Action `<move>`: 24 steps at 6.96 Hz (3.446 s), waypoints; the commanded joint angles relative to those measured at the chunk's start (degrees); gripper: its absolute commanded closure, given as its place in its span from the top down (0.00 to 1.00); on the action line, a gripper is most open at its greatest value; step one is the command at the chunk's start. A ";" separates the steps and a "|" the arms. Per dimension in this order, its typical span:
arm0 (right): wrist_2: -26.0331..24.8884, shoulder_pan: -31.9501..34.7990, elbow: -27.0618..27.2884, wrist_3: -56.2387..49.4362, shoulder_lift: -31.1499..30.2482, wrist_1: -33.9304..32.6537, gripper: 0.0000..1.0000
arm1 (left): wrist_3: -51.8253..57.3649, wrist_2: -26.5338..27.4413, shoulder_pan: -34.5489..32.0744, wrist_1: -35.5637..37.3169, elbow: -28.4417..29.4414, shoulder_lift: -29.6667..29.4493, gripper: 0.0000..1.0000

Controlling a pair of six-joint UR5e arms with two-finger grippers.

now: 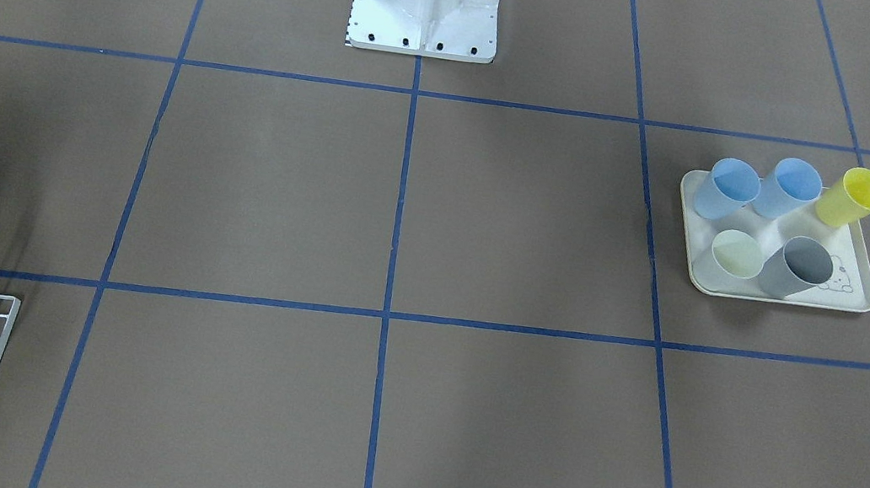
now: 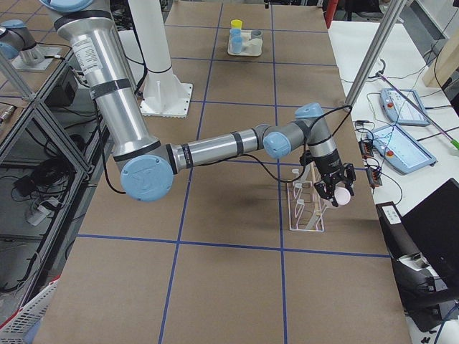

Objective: Transfer IKEA cup to right arm and place on rack

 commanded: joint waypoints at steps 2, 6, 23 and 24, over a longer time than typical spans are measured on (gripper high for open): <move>-1.58 -0.94 -1.65 -0.16 -0.11 -0.01 0.33 | -0.06 -0.09 -0.02 -0.03 0.00 0.00 1.00; -4.39 -2.87 -3.93 0.02 0.16 -0.01 0.42 | -0.06 -0.96 0.07 -0.12 0.09 0.26 1.00; 27.19 -3.32 22.28 63.50 -4.75 -0.71 0.99 | 0.29 0.87 1.20 -2.04 -4.13 2.10 1.00; 29.33 -4.54 26.26 78.61 -4.68 -0.71 0.99 | 0.20 5.84 3.91 -5.79 -3.78 4.46 1.00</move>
